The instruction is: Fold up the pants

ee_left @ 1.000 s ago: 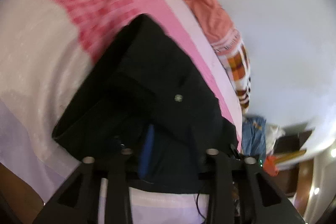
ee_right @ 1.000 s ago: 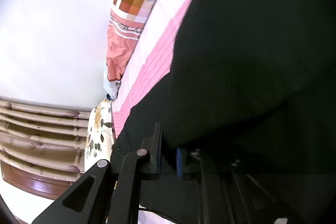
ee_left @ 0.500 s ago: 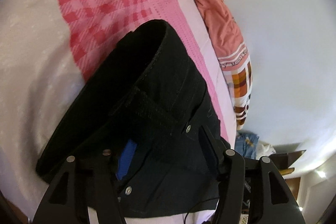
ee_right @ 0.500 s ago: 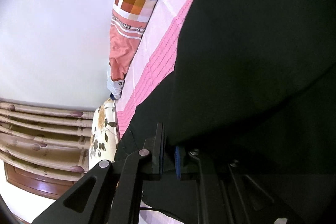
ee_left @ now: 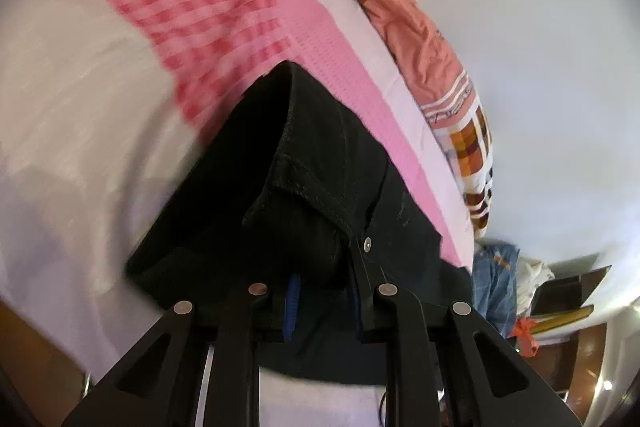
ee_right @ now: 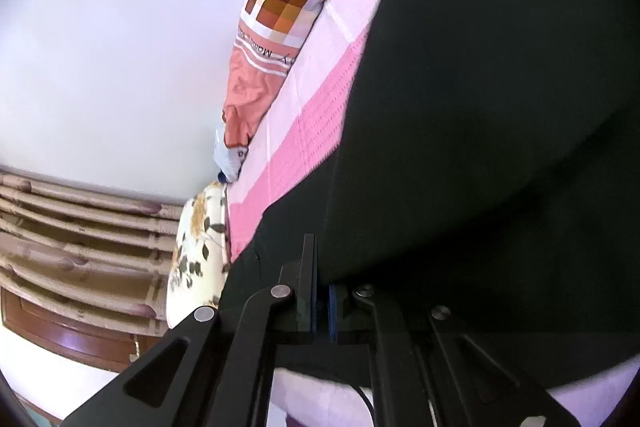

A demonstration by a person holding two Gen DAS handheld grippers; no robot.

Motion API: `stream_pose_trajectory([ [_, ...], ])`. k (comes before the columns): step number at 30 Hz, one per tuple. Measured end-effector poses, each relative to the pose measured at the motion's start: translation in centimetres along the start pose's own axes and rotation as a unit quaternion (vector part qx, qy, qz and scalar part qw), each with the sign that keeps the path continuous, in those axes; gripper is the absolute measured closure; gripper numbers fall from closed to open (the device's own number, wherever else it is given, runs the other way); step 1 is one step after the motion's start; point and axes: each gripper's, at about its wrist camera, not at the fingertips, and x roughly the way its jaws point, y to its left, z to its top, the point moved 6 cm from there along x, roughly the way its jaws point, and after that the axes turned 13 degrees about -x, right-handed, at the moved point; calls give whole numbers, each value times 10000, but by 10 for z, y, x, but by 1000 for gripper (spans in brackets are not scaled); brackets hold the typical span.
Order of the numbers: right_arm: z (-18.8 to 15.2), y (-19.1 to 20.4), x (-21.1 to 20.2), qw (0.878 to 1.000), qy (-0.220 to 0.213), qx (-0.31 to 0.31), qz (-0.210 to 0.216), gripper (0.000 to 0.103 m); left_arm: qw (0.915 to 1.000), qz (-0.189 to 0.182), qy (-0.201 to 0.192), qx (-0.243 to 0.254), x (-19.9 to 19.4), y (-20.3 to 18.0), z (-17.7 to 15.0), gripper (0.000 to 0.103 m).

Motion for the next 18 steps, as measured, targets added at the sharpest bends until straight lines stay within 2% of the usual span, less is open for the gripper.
stream_pose_trajectory([
  [4, -34, -39, 10, 9982, 307, 493, -160, 97, 9992, 380, 105, 50, 2, 26, -16, 82],
  [8, -38, -61, 12, 9951, 176, 935, 267, 94, 9979, 624, 174, 63, 19, 48, -18, 82],
  [10, -29, -67, 0, 9918, -129, 1125, 585, 90, 9983, 571, 127, 49, 17, 47, -18, 82],
  [11, -20, -75, -13, 9915, -406, 1118, 534, 86, 9979, 622, 92, 161, 16, 46, -19, 82],
  [12, -13, -83, -24, 9896, -655, 1163, 530, 78, 9974, 668, 69, 253, 14, 44, -21, 82],
  [13, -7, -94, -37, 9839, -938, 1379, 649, 74, 9972, 679, 55, 296, 13, 43, -22, 82],
  [16, 3, -127, -60, 9660, -1430, 1957, 903, 74, 9979, 625, 89, 158, 14, 47, -21, 81],
  [18, 10, -145, -72, 9498, -1778, 2308, 1144, 74, 9980, 614, 95, 103, 14, 49, -20, 80],
])
